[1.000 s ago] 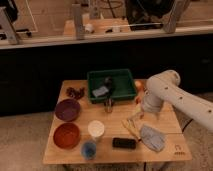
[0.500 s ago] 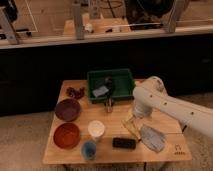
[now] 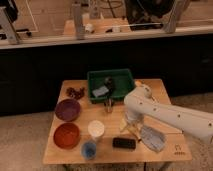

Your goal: Place banana in metal cup

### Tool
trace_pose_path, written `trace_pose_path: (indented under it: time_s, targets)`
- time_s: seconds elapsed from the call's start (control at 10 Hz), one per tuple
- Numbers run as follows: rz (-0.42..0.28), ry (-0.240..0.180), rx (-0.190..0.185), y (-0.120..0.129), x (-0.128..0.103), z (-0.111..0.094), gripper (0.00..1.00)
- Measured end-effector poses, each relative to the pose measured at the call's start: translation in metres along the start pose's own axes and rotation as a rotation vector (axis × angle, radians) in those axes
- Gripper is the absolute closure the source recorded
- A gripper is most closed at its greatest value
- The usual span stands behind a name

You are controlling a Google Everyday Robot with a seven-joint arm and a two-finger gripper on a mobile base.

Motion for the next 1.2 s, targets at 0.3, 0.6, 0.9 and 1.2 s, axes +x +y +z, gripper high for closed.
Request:
trace_pose_path:
  time_s: [0.3,0.6,0.9,1.2]
  targets:
    - [-0.021,-0.03,-0.01,-0.003,0.005,0.011,0.2]
    - [-0.033,-0.075,-0.001,-0.006,0.016,0.021,0.2]
    - [-0.051,-0.103,0.009,-0.008,0.02,0.038,0.2]
    - [-0.037,-0.114,0.013,-0.004,0.024,0.047,0.2]
